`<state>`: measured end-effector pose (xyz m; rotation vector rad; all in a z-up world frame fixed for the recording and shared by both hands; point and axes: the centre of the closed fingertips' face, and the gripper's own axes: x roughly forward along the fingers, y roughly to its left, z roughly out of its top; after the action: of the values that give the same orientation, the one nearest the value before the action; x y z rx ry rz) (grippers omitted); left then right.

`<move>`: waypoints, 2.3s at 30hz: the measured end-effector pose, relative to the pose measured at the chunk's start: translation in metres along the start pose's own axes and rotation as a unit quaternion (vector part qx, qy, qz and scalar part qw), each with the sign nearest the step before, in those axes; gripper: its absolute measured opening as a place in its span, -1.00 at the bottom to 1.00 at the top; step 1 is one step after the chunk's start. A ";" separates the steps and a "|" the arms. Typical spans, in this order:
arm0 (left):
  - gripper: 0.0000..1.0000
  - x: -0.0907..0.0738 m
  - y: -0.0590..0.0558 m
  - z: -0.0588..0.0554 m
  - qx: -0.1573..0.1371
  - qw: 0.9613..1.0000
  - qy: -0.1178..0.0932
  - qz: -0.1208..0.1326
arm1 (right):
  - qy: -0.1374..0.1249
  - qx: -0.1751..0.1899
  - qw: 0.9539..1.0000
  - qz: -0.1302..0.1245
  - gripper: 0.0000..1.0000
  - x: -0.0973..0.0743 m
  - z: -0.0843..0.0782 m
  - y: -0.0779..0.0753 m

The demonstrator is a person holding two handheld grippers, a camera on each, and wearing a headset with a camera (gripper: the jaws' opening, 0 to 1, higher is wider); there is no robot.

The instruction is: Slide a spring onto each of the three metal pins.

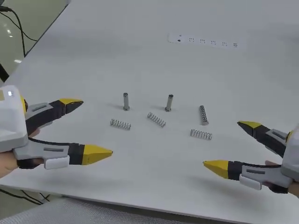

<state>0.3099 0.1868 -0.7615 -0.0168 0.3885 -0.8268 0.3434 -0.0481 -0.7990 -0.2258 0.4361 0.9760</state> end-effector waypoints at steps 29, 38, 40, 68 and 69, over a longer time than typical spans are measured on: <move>0.83 0.001 -0.001 -0.002 -0.005 1.000 -0.007 0.003 | -0.015 0.036 0.999 -0.018 0.76 -0.015 -0.001 -0.009; 0.82 -0.001 -0.003 -0.009 -0.002 1.000 0.004 0.001 | -0.009 0.035 0.999 -0.012 0.75 -0.012 -0.003 -0.003; 0.82 -0.001 -0.002 -0.008 -0.002 1.000 0.003 0.002 | -0.006 0.035 0.999 -0.011 0.75 -0.012 -0.003 -0.003; 0.81 -0.008 0.000 -0.004 0.002 1.000 -0.001 0.002 | -0.010 0.025 1.000 0.012 0.57 0.020 0.040 -0.016; 0.82 -0.008 0.000 -0.004 0.003 1.000 0.000 0.001 | -0.009 0.028 0.999 0.014 0.56 0.021 0.042 -0.016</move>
<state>0.3037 0.1926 -0.7629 -0.0110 0.3855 -0.8259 0.3783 -0.0253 -0.7712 -0.1601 0.4506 0.9917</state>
